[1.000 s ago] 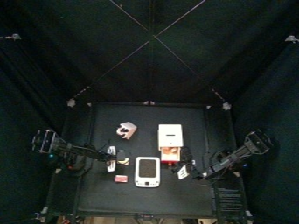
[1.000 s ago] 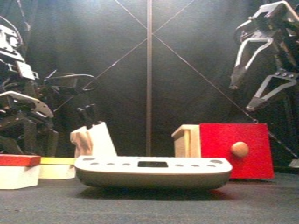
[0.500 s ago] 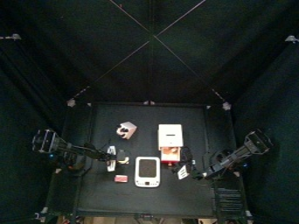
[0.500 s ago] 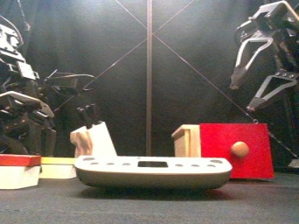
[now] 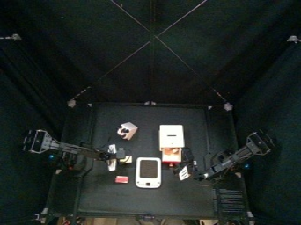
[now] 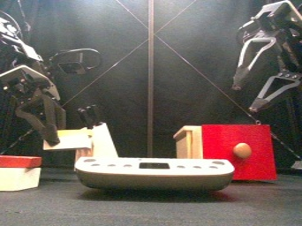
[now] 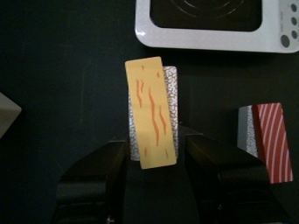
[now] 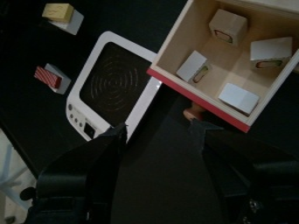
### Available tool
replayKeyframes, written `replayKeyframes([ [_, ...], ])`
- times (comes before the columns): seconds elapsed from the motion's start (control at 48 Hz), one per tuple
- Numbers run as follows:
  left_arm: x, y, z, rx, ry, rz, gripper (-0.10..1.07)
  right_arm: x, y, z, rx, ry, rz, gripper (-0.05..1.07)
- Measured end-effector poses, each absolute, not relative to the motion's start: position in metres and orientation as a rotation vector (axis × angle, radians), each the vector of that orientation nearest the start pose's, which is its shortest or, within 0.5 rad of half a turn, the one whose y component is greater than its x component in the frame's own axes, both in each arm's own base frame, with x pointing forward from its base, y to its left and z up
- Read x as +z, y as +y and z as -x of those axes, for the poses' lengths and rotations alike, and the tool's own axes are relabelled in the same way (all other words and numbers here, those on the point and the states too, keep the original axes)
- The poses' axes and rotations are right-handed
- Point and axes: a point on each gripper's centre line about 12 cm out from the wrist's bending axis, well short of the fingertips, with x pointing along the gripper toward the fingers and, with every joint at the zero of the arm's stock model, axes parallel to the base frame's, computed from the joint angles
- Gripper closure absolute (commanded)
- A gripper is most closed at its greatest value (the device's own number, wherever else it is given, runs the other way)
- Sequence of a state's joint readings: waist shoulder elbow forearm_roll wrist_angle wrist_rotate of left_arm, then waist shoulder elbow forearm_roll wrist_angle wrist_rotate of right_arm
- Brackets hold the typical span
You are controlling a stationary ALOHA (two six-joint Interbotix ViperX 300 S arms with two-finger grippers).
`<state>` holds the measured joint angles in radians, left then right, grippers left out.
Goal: Grab egg sushi
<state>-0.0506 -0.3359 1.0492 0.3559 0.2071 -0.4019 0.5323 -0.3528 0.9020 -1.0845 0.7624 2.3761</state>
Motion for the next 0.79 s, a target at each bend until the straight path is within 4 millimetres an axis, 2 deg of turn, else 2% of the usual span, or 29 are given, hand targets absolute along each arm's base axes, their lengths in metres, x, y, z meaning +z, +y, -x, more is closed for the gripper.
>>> replayKeyframes([
  [0.417, 0.141, -0.005, -0.258, 0.041, 0.897, -0.003, 0.38, 0.191, 0.069, -0.258, -0.626, 0.549, -0.807, 0.10],
  [0.646, 0.141, -0.005, -0.258, 0.040, 0.895, -0.003, 0.38, 0.206, 0.066, -0.251, -0.574, 0.516, -0.856, 0.10],
  [0.792, 0.141, -0.005, -0.258, 0.040, 0.895, -0.003, 0.38, 0.206, 0.062, -0.248, -0.577, 0.510, -0.862, 0.10],
])
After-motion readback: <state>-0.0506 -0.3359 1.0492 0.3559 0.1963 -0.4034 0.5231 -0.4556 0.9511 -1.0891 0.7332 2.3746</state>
